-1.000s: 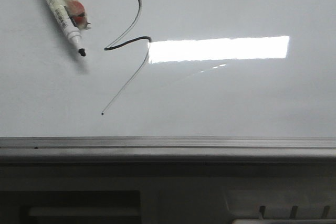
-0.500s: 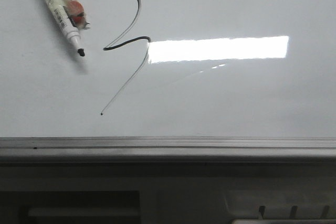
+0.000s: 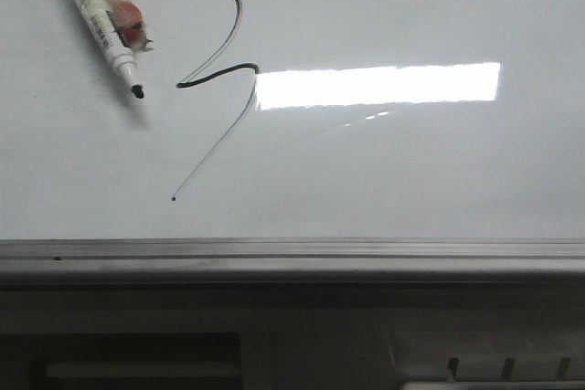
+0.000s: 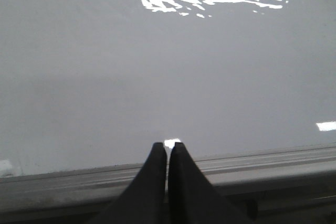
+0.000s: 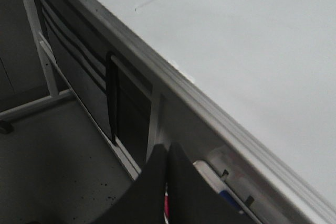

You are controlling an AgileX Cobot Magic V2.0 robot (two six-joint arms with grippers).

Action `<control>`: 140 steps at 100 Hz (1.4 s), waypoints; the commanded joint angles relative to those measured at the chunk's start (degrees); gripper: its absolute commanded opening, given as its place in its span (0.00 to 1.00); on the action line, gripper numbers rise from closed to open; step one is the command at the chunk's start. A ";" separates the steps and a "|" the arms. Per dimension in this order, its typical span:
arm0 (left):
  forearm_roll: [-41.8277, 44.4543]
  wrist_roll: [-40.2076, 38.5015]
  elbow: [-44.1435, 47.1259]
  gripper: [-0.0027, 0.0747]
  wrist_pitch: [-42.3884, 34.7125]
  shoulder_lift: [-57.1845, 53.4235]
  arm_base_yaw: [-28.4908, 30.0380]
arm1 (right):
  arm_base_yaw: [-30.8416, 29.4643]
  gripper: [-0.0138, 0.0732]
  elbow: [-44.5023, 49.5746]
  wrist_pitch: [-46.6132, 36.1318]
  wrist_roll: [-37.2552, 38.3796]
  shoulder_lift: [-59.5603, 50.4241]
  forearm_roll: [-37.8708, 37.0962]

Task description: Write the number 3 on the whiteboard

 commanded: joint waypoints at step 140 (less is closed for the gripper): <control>-0.48 -0.53 0.59 0.01 -3.84 -1.36 0.11 | -52.67 0.09 11.26 -4.28 11.92 -12.43 -1.04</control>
